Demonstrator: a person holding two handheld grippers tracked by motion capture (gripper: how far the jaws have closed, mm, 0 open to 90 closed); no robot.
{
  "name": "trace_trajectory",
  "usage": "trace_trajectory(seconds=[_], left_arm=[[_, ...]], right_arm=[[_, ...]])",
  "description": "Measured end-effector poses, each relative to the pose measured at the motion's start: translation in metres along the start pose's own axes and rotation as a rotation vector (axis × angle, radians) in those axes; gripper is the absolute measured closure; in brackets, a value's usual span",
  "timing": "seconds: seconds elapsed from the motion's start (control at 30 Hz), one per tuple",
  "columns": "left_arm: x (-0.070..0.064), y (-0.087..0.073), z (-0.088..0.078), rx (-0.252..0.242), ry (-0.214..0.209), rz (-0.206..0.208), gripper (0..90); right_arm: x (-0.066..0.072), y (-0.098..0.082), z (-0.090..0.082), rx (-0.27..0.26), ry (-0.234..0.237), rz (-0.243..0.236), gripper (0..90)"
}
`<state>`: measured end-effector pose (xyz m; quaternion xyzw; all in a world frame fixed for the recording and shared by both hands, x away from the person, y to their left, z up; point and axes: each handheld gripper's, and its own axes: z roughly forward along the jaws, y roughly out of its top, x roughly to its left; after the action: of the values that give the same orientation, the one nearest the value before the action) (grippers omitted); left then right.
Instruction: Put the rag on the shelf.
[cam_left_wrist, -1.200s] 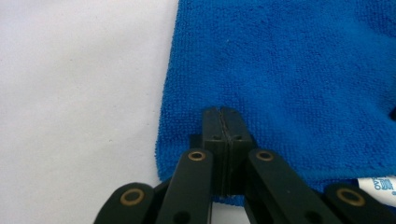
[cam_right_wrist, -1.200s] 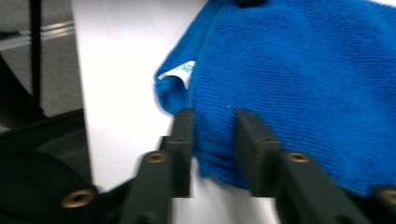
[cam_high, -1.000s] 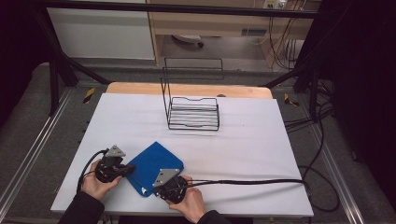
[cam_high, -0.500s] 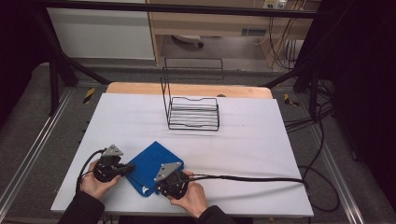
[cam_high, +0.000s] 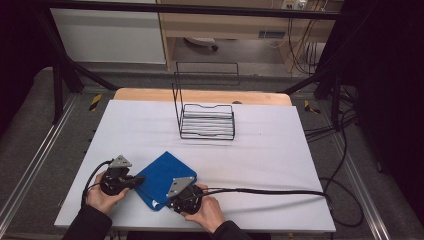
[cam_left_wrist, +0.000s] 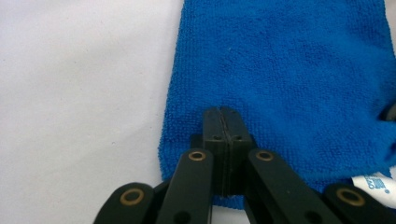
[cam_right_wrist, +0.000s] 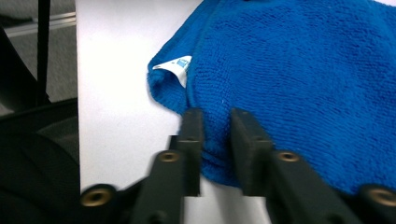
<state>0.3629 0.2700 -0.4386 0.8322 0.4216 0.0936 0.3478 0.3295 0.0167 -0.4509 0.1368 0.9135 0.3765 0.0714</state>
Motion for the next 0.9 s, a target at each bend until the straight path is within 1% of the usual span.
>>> trace_trajectory(seconds=[0.03,0.1,0.13,0.17,0.2,0.27,0.3,0.33,0.37,0.4,0.47,0.57,0.6,0.63,0.67,0.7,0.73,0.77,0.8,0.83,0.87,0.9], left_arm=[[0.0,0.0,-0.002,-0.006,0.006,0.001,89.4],[0.001,0.0,-0.005,-0.025,0.002,-0.003,86.7],[0.002,0.001,-0.007,-0.037,0.003,-0.009,84.8],[0.004,0.001,-0.009,-0.047,0.006,-0.009,84.8],[0.006,0.001,-0.012,-0.061,0.006,-0.013,83.4],[0.009,0.002,-0.017,-0.091,-0.001,-0.043,80.6],[0.011,0.002,-0.019,-0.102,-0.003,-0.052,79.0],[0.012,0.002,-0.022,-0.108,-0.001,-0.055,77.5],[0.014,0.001,-0.023,-0.115,0.002,-0.059,76.7],[0.014,0.001,-0.024,-0.119,0.001,-0.061,76.7],[0.016,-0.001,-0.025,-0.114,0.002,-0.065,74.7],[0.016,-0.002,-0.022,-0.092,0.002,-0.056,70.9],[0.016,-0.002,-0.02,-0.082,0.007,-0.049,69.5],[0.015,-0.003,-0.019,-0.075,0.012,-0.042,67.8],[0.015,-0.003,-0.017,-0.072,0.013,-0.042,66.1],[0.015,-0.003,-0.016,-0.065,0.018,-0.031,64.7],[0.015,-0.003,-0.015,-0.062,0.021,-0.03,63.0],[0.016,-0.004,-0.015,-0.055,0.028,-0.021,61.0],[0.016,-0.004,-0.014,-0.053,0.029,-0.022,59.0],[0.018,-0.005,-0.014,-0.054,0.034,-0.025,58.1],[0.019,-0.005,-0.014,-0.053,0.037,-0.026,57.6],[0.02,-0.006,-0.014,-0.052,0.039,-0.028,57.5]], right_arm=[[0.0,0.0,0.0,-0.003,-0.002,0.006,84.7],[0.0,0.0,0.0,-0.002,-0.007,0.02,86.3],[-0.001,0.002,-0.001,-0.004,-0.004,0.039,87.0],[-0.001,0.002,-0.001,-0.004,-0.004,0.039,87.0],[-0.002,0.004,-0.003,-0.019,0.005,0.049,87.0],[-0.003,0.011,-0.007,-0.059,0.03,0.083,87.1],[-0.002,0.016,-0.009,-0.063,0.035,0.09,87.1],[0.001,0.023,-0.007,-0.068,0.05,0.101,87.1],[0.004,0.026,-0.005,-0.07,0.064,0.105,87.0],[0.004,0.026,-0.005,-0.07,0.064,0.105,87.0],[0.01,0.031,0.002,-0.07,0.074,0.106,86.7],[0.014,0.035,0.009,-0.068,0.087,0.12,86.2],[0.015,0.035,0.013,-0.057,0.095,0.127,85.9],[0.015,0.033,0.017,-0.034,0.098,0.122,84.9],[0.016,0.03,0.021,-0.013,0.098,0.122,81.8],[0.016,0.028,0.025,-0.017,0.102,0.126,77.6],[0.015,0.027,0.024,-0.024,0.114,0.123,70.9],[0.015,0.028,0.021,-0.04,0.107,0.121,61.8],[0.014,0.03,0.016,-0.061,0.097,0.118,55.3],[0.012,0.031,0.011,-0.077,0.093,0.116,51.8],[0.007,0.033,0.002,-0.107,0.073,0.118,48.9],[0.001,0.033,-0.007,-0.12,0.045,0.123,45.8]])
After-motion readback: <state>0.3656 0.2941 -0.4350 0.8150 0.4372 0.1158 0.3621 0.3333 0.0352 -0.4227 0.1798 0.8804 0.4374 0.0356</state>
